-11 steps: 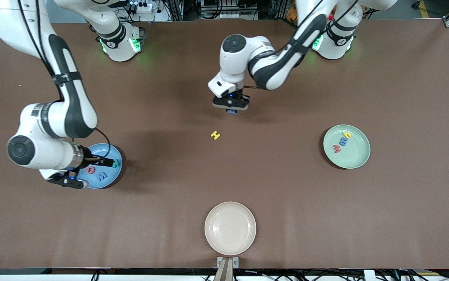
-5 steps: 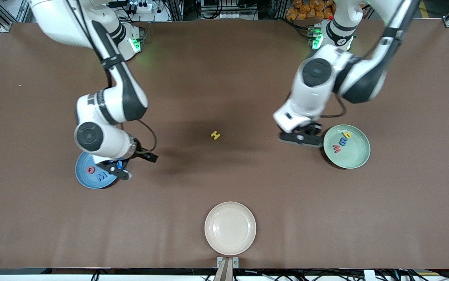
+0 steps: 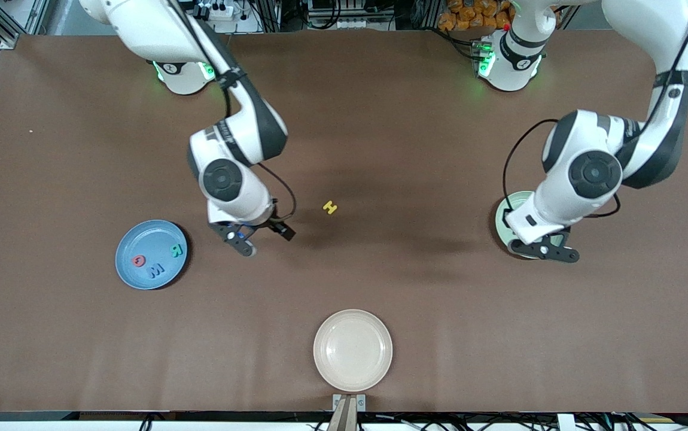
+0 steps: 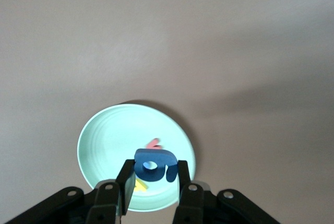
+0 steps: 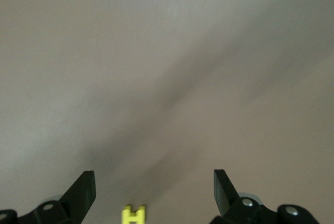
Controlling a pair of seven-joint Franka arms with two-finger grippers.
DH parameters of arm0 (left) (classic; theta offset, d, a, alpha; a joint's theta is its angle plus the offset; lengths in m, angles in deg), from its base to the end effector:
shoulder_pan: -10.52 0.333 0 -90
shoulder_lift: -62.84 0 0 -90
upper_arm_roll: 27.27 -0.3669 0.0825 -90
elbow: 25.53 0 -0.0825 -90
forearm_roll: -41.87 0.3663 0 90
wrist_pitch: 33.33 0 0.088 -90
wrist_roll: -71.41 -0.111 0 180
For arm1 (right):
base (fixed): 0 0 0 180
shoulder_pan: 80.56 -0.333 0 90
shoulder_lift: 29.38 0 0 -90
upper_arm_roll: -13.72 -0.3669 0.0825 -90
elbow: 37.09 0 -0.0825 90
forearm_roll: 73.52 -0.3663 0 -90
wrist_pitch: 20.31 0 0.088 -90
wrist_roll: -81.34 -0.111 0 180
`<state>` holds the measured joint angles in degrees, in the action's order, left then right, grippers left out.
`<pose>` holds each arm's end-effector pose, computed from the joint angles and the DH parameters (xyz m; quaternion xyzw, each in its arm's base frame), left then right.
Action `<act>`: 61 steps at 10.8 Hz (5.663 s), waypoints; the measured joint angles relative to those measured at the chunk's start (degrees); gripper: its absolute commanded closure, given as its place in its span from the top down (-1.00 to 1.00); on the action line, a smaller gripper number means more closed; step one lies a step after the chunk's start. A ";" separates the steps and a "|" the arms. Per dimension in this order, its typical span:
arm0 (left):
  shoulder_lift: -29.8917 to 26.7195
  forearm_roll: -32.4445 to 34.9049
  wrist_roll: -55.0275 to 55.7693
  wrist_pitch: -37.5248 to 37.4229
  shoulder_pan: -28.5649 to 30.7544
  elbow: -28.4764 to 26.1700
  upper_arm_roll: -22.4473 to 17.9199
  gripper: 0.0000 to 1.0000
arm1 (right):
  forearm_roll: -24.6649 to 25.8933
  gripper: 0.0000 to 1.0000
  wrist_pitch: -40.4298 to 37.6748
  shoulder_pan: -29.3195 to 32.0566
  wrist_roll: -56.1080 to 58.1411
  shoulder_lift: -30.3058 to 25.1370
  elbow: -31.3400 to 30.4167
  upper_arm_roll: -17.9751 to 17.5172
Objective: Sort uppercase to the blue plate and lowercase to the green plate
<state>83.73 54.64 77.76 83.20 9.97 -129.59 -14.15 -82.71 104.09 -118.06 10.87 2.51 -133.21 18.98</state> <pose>0.6149 -0.1219 0.3869 -0.9896 0.1153 0.0561 0.0659 0.5704 0.3784 0.3255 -0.9294 0.3656 0.0500 0.0021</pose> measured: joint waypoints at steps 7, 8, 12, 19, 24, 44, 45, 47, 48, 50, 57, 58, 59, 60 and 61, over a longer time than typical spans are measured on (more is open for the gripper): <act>4.33 0.00 -0.12 -0.31 -0.05 -2.68 -3.99 1.00 | -0.51 1.00 11.44 -10.03 -14.27 7.56 -0.54 0.01; 4.15 0.00 -0.12 -0.68 -0.05 -2.50 -4.02 1.00 | -0.53 1.00 12.32 -10.97 -14.88 7.58 -0.79 0.01; 0.42 0.00 -0.30 -5.92 -0.18 2.19 -4.29 1.00 | -0.55 1.00 14.73 -12.39 -15.69 9.03 -1.54 0.04; -13.17 -2.53 -0.62 -22.44 -3.64 16.46 -4.58 1.00 | -0.54 -1.00 16.02 -12.48 -15.97 9.46 -1.21 0.17; -19.31 -13.53 -0.62 -22.83 -7.62 16.58 -12.83 1.00 | -0.54 -1.00 15.86 -12.54 -15.98 9.22 -1.03 0.83; -17.90 -13.89 -0.63 -21.58 -8.90 16.20 -13.26 1.00 | -0.62 1.00 -16.90 25.13 56.62 1.03 5.19 8.15; -17.87 -13.83 -0.63 -21.58 -8.92 16.19 -13.09 1.00 | -0.62 1.00 -16.90 25.13 56.81 1.01 5.29 8.09; -17.84 -13.71 -0.63 -21.57 -8.92 16.20 -13.02 1.00 | -0.61 1.00 -16.90 25.13 58.67 0.99 5.46 8.02; -17.83 -13.66 -0.63 -21.57 -8.91 16.20 -13.02 1.00 | -0.57 1.00 -16.82 25.15 60.71 0.85 5.22 8.04; -17.83 -13.60 -0.63 -21.57 -8.85 16.20 -13.08 1.00 | -0.46 1.00 -15.34 27.87 67.71 -1.76 1.15 6.09; -17.92 -13.49 -0.68 -21.51 -8.28 17.26 -13.48 1.00 | 4.38 1.00 -1.70 33.86 71.91 -24.26 -28.25 -5.36; -17.92 -13.48 -0.68 -21.54 -8.26 17.28 -13.54 1.00 | 4.53 1.00 -1.59 34.02 71.91 -26.49 -28.50 -5.32; -17.91 -13.31 -0.68 -21.55 -8.25 17.27 -13.59 1.00 | 4.57 1.00 -2.57 34.36 71.91 -28.66 -27.35 -5.10; -17.90 -12.27 -0.69 -21.59 -8.26 17.27 -13.60 1.00 | 4.63 1.00 -5.40 34.69 71.91 -30.42 -24.46 -4.47; -17.90 -11.23 -0.69 -21.78 -8.28 17.28 -13.56 1.00 | 4.69 1.00 -9.51 34.95 71.94 -31.68 -19.63 -3.64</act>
<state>65.83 43.41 77.06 61.41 1.69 -112.31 -27.71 -78.02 94.57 -83.11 82.81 -29.16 -152.84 15.34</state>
